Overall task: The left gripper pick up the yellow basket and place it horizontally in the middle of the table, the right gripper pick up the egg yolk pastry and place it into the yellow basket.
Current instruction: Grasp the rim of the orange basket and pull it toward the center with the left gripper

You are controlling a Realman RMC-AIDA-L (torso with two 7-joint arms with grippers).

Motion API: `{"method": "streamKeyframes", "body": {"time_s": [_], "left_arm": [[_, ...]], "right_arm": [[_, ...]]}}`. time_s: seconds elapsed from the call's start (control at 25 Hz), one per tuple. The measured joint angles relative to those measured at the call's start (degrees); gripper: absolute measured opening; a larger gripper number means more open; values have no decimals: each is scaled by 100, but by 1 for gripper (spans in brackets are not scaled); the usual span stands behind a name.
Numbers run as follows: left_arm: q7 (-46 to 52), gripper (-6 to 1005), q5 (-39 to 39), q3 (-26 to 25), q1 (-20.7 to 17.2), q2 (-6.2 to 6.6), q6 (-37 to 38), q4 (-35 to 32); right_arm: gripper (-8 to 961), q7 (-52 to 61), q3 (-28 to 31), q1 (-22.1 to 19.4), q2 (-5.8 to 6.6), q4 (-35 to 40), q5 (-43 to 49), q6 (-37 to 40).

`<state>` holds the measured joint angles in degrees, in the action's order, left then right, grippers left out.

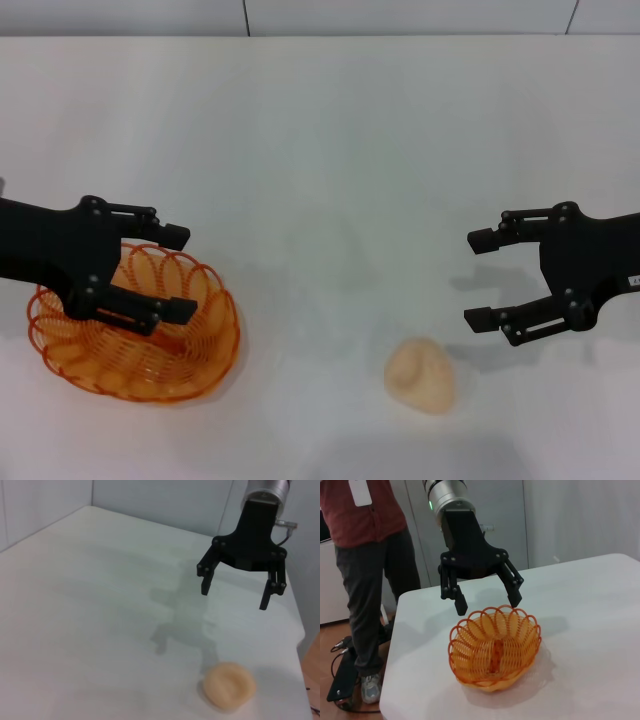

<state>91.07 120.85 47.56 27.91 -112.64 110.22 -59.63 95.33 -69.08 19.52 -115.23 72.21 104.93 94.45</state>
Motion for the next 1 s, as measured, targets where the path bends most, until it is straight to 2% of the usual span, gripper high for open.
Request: {"method": "streamKeyframes", "body": {"time_s": [0.28,0.48,0.72,1.0], "left_arm": [[323,873,63,-10,-19,70,-1,-212],[1046,873,274,-43,-22,199,1,-528],[2280,872,1171,-419,91,297,139,-1004],[3281,872,1899,-455,153,365,152,-1348]], "right_arm": [[857,-20,-8,-1,0,-18,-7,-7],[857,-29,-9,7,0,-69,-15,-15],[857,-38,5,8,0,-89,-63,-53],[857,-48,0,3,0,-103,-165,-99]]}}
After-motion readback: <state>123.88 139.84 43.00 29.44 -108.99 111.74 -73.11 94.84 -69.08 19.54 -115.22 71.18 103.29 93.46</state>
